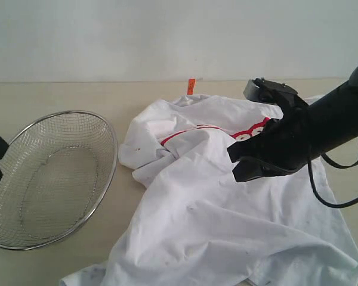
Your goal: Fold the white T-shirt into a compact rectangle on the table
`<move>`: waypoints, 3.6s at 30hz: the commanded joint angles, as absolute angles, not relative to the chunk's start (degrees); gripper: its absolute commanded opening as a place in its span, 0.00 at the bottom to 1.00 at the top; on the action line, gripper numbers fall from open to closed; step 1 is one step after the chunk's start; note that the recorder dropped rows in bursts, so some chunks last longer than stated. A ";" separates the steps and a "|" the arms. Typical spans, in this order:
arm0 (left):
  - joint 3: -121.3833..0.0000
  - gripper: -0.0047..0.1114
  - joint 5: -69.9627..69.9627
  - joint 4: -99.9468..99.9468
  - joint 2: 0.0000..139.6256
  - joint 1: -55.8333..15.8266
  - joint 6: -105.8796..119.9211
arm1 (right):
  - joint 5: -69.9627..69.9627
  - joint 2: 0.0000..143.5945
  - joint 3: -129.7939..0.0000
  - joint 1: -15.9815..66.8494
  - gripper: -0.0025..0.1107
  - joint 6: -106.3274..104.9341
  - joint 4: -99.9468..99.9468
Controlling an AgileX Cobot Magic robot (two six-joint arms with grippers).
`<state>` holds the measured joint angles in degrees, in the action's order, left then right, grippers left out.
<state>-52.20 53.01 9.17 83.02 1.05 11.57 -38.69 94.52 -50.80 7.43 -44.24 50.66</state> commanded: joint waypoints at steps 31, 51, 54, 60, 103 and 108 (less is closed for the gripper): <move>-47.42 0.43 37.63 16.05 95.14 9.59 10.75 | -38.52 93.84 -50.65 7.55 0.02 -45.90 51.12; -47.42 0.08 35.99 11.23 95.29 14.36 6.60 | -39.03 93.84 -50.65 7.55 0.02 -46.83 51.97; -47.42 0.08 35.62 11.63 95.29 15.48 6.60 | -39.03 93.84 -50.65 7.55 0.02 -46.83 51.97; -47.68 0.08 34.24 11.35 95.29 17.60 7.18 | -39.14 93.84 -50.65 7.55 0.02 -46.83 51.97; -52.11 0.10 58.40 56.59 76.52 12.72 40.25 | -42.12 92.85 -50.35 7.55 0.02 -46.09 51.97; -46.97 0.08 58.01 61.10 72.43 3.88 46.36 | -42.87 85.43 -45.48 7.55 0.02 -43.52 51.97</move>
<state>-49.45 57.59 57.71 74.23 7.47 42.02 -41.60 90.11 -48.21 7.43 -44.90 51.91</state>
